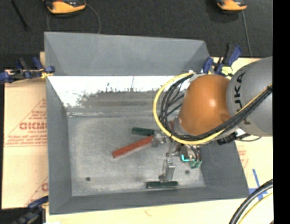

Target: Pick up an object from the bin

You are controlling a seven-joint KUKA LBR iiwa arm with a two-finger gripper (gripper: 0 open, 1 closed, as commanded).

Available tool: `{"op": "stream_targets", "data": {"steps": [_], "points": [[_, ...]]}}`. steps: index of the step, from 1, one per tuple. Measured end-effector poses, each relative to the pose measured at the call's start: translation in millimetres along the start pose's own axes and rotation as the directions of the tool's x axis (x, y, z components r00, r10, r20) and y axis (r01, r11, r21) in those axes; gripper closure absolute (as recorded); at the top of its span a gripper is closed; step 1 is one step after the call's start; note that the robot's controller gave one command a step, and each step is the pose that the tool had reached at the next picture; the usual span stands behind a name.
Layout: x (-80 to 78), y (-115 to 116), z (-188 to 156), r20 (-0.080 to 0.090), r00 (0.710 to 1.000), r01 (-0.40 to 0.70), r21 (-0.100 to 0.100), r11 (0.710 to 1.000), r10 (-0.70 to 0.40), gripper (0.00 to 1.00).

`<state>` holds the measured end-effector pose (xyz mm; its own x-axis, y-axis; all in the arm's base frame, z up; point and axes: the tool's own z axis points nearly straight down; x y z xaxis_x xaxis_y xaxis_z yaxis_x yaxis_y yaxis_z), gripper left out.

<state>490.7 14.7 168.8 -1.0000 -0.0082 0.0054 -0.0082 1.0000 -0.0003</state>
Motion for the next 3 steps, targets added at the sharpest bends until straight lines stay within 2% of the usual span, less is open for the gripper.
{"op": "stream_targets", "data": {"steps": [1, 2, 3], "points": [[-81.4, 60.0, 76.3, 0.008, 0.988, 0.155, 0.000, 0.988, -0.155, 0.00], [-77.9, 51.5, 99.2, 0.007, 0.989, 0.149, -0.001, 0.989, -0.149, 0.00], [-78.9, 52.1, 97.2, 0.010, 0.989, 0.148, -0.002, 0.989, -0.148, 1.00]]}}
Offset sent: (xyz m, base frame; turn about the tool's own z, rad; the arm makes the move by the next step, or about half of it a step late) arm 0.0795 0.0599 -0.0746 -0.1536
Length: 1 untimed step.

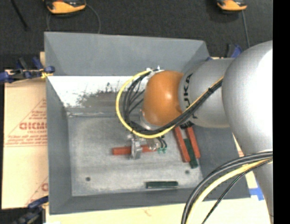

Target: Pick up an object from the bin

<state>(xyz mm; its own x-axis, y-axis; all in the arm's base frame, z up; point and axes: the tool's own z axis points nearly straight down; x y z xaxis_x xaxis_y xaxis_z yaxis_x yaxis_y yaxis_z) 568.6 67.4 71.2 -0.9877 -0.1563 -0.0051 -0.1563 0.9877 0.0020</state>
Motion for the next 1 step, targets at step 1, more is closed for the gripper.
{"op": "stream_targets", "data": {"steps": [1], "points": [[7.1, -2.7, -120.0, 0.006, 1.000, 0.014, 0.004, 1.000, -0.015, 1.00]]}}
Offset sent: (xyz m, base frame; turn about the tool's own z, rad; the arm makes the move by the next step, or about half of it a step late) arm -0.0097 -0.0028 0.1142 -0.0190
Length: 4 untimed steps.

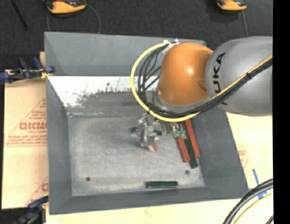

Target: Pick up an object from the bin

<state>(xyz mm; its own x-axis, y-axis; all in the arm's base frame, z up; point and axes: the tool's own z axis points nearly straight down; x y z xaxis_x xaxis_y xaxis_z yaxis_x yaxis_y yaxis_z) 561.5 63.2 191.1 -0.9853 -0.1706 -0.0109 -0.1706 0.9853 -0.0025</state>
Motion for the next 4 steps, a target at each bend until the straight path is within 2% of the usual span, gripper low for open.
{"op": "stream_targets", "data": {"steps": [1, 2, 3, 4], "points": [[0.9, -1.5, -41.1, -0.002, 1.000, 0.010, 0.000, 1.000, -0.010, 1.00], [1.9, -1.2, -38.2, -0.007, 1.000, 0.009, -0.001, 1.000, -0.009, 0.00], [69.7, 8.6, 89.4, -0.019, 0.995, 0.098, -0.006, 0.995, -0.098, 0.00], [-10.8, 53.6, 121.4, -0.002, 0.976, 0.217, -0.005, 0.976, -0.217, 0.00]]}}
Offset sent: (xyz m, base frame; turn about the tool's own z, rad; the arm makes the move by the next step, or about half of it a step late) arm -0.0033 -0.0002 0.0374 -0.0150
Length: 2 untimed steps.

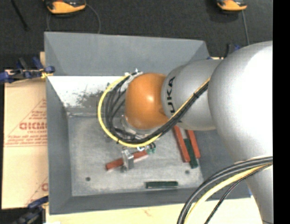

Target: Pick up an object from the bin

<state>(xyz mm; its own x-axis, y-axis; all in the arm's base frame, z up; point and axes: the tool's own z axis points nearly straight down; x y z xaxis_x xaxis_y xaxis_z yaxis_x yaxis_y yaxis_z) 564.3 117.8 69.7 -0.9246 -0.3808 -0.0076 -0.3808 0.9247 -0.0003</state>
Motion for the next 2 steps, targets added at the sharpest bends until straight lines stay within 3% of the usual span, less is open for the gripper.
{"op": "stream_targets", "data": {"steps": [1, 2], "points": [[2.0, -1.0, -1.3, -0.003, 1.000, -0.005, -0.001, 1.000, 0.005, 1.00], [-23.2, -29.6, -1.3, -0.002, 0.984, 0.179, 0.000, 0.984, -0.179, 1.00]]}}
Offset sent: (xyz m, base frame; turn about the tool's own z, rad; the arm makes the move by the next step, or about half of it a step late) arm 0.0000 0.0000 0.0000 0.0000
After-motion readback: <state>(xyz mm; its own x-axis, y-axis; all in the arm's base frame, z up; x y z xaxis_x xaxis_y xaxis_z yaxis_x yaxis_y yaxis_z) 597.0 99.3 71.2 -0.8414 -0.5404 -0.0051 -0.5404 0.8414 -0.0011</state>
